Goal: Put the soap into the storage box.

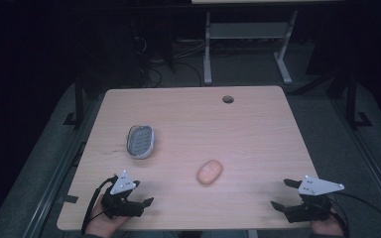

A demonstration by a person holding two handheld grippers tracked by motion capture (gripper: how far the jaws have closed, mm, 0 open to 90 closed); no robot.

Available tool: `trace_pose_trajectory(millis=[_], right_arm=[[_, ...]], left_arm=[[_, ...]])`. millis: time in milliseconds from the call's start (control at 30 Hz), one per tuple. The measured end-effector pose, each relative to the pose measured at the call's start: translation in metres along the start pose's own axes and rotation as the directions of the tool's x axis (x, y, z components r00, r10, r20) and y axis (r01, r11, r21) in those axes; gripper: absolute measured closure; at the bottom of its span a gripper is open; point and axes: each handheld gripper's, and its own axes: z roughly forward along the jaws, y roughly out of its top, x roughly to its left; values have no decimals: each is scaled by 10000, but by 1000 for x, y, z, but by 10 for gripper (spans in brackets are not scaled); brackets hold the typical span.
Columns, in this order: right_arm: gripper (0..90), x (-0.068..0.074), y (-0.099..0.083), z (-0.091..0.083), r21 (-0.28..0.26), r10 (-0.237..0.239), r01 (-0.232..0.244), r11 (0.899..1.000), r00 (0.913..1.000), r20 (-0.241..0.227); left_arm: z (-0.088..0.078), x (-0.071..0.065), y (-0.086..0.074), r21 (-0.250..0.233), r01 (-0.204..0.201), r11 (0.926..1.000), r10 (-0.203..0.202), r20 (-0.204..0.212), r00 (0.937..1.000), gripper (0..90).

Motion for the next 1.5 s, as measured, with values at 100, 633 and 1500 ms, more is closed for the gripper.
trace_pose_trajectory(millis=[100, 633, 1500], right_arm=[[138, 1, 0, 0, 15, -1, 1, 10000, 10000, -2], [138, -1, -2, -3, -93, 54, -54, 9999, 10000, -44], [138, -2, -2, -6, -226, 74, -75, 9997, 10000, -48]], left_arm=[[0, -1, 4, 26, 156, 9999, -156, 114, 9998, 236], [7, -5, 40, -146, 57, 9999, -50, 512, 9987, 218], [54, -34, 108, 641, -804, 9947, 725, 1169, 9905, 205]])
